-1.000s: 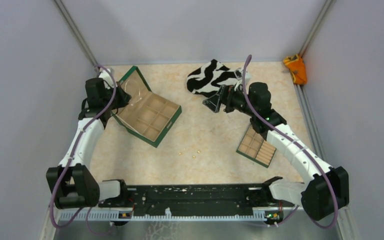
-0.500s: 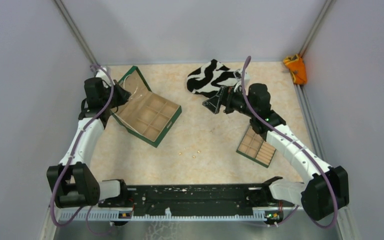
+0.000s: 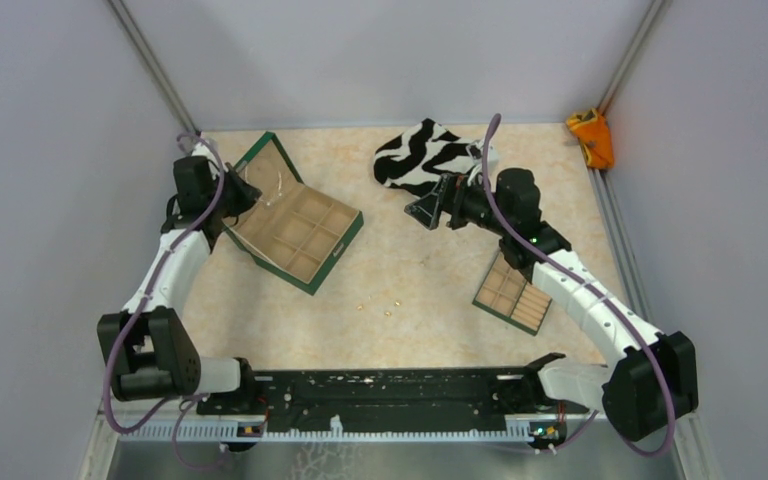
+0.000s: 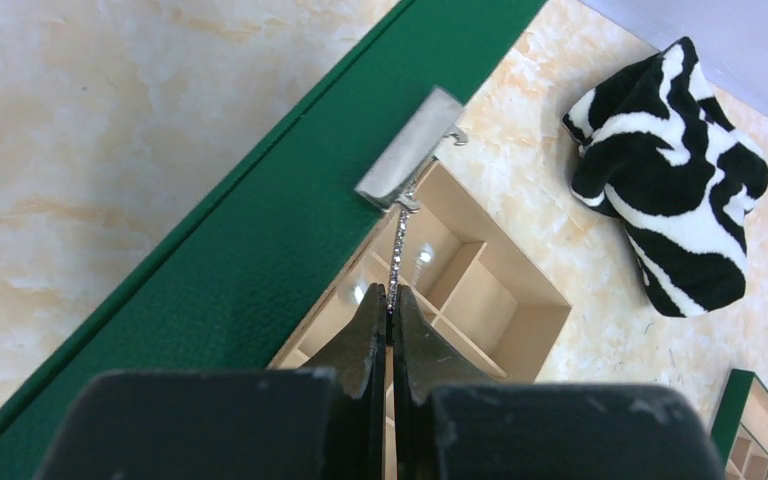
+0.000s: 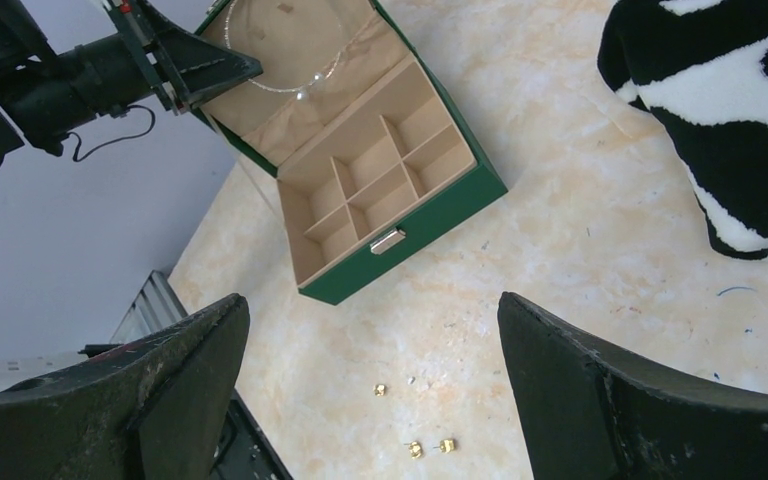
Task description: Organize the mixed jewelry
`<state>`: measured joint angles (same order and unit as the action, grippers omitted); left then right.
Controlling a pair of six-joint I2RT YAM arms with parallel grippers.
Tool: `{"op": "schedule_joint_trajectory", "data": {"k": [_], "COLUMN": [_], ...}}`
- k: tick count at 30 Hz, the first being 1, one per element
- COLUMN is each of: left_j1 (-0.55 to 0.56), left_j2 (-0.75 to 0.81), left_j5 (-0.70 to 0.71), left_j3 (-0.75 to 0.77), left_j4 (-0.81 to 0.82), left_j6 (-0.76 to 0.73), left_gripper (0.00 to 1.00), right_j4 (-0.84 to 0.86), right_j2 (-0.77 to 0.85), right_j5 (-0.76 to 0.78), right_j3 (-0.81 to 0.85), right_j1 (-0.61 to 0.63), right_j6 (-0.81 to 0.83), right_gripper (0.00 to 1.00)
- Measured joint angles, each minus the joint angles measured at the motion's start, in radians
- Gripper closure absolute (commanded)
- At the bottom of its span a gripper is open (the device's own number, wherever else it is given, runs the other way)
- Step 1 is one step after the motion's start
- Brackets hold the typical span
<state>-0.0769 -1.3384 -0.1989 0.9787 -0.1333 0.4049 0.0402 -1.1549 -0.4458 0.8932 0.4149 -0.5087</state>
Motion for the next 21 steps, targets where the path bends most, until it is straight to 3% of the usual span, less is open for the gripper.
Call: {"op": "schedule_joint_trajectory", "data": {"k": [21], "left_j1": [-0.061], "left_j2": [-0.006], "left_j5": [-0.103], "left_j3": [-0.062], "left_j4": [0.044], "left_j6": [0.057], "left_gripper": [1.00], "right_j4": [-0.001], "right_j2": [0.000], "right_j5": [-0.001], "right_j3": [-0.004], "right_j1": [0.000], "right_j6": [0.000], "right_gripper": [0.06]}}
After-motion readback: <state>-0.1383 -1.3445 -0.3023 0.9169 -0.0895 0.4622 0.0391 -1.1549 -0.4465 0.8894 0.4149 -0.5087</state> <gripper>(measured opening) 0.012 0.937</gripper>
